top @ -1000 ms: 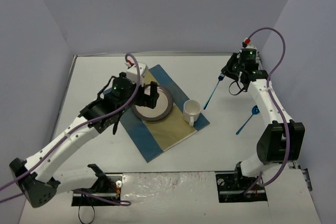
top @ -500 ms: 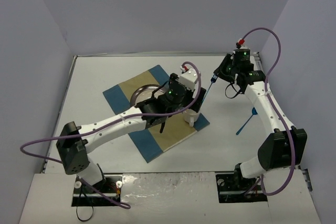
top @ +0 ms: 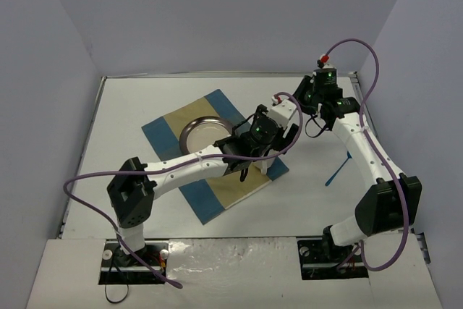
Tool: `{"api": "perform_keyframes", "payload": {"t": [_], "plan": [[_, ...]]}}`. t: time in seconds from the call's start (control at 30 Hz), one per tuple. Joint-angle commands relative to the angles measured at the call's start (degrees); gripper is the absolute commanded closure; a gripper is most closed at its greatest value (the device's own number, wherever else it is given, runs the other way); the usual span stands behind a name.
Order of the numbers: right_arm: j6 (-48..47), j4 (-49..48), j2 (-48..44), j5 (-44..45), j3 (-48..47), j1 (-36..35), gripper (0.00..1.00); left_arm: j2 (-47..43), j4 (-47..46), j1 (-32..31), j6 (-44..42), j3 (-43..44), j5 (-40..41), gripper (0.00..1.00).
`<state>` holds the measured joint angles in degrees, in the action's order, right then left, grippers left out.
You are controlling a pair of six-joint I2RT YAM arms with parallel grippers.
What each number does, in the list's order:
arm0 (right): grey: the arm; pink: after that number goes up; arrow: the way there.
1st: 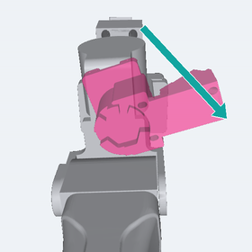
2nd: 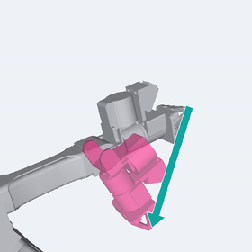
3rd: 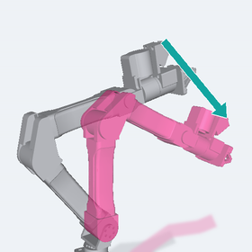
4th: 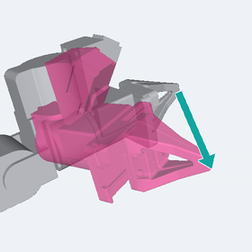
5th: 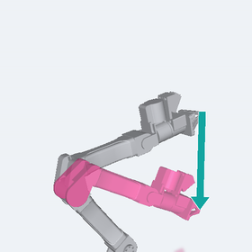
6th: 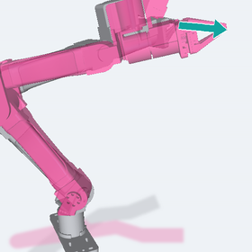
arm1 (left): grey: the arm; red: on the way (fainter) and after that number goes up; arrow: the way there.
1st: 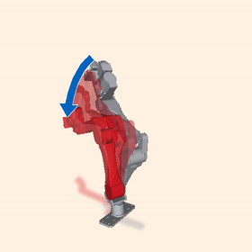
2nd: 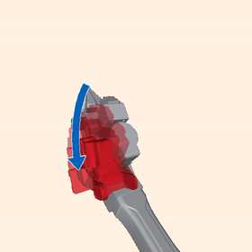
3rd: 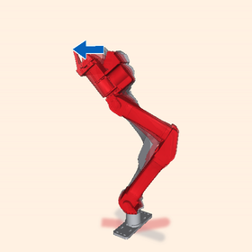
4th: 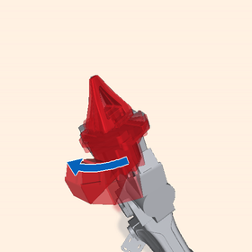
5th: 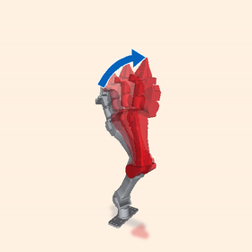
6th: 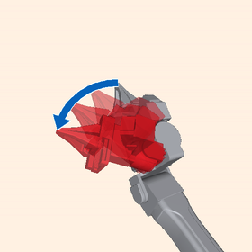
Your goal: Set the dinner table for one person
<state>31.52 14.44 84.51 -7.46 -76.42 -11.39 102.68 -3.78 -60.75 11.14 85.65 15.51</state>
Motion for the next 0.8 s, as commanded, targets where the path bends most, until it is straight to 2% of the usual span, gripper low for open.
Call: {"api": "perform_keyframes", "payload": {"t": [0.0, 0.37, 0.77], "plan": [[0.8, -1.8, -2.5, 0.6, -1.3, -0.6, 1.0, -0.2, -3.4, -0.2, -1.1, 5.1, 2.7, 0.29], [0.7, -1.8, -3.4, 1.5, -0.6, -1.2, 1.0, 2.5, -0.2, -0.2, -0.8, 7.4, 5.4, 0.48], [1.0, -1.8, -3.5, 1.7, -0.1, -1.6, 1.0, 3.8, 1.2, 0.0, 0.4, 7.2, 5.7, 0.55]]}}
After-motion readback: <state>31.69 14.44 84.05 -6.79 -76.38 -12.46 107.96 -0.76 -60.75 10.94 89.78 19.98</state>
